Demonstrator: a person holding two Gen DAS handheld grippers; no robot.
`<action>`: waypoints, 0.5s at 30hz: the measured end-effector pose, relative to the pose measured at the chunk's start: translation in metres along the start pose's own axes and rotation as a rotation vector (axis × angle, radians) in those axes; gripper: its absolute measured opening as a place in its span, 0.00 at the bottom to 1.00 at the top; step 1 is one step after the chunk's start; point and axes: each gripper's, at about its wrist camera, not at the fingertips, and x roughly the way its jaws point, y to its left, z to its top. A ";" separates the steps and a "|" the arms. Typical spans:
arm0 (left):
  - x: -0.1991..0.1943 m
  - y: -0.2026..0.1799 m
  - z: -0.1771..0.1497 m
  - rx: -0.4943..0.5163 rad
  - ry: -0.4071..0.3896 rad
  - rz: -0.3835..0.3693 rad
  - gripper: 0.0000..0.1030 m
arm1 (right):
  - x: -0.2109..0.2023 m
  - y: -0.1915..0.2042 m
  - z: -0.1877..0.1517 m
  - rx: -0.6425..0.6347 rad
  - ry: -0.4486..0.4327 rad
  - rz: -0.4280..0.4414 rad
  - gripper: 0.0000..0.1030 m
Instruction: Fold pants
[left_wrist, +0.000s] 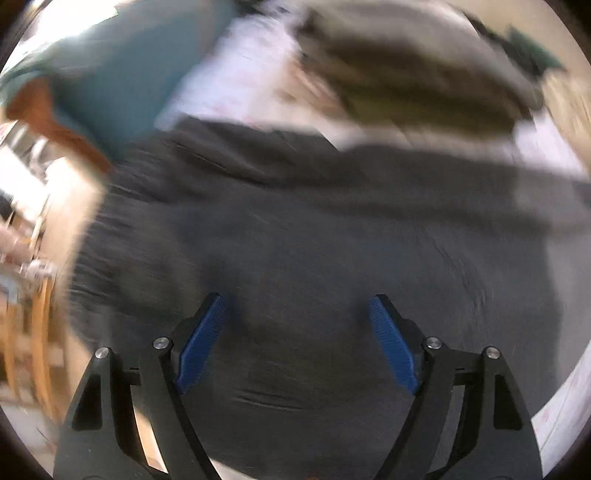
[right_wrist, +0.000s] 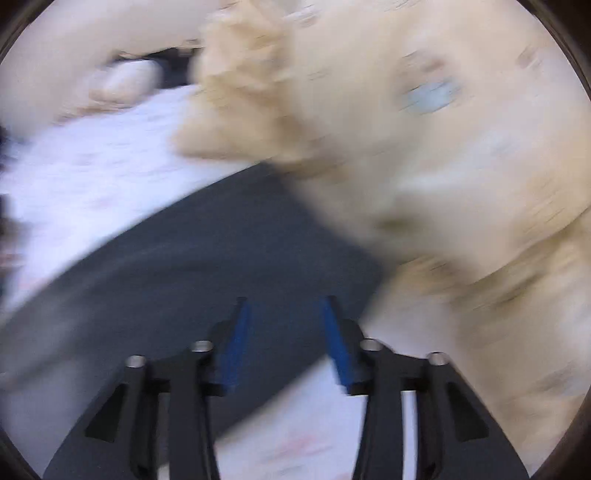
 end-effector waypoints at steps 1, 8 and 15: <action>0.009 -0.009 -0.005 0.037 0.019 0.026 0.77 | 0.006 0.012 -0.008 -0.013 0.028 0.064 0.46; -0.001 -0.018 -0.003 0.048 -0.021 0.055 0.79 | 0.036 0.024 -0.027 -0.070 0.106 0.050 0.47; -0.040 0.003 0.012 -0.060 -0.186 0.016 0.79 | 0.056 -0.091 -0.061 0.488 0.081 0.307 0.70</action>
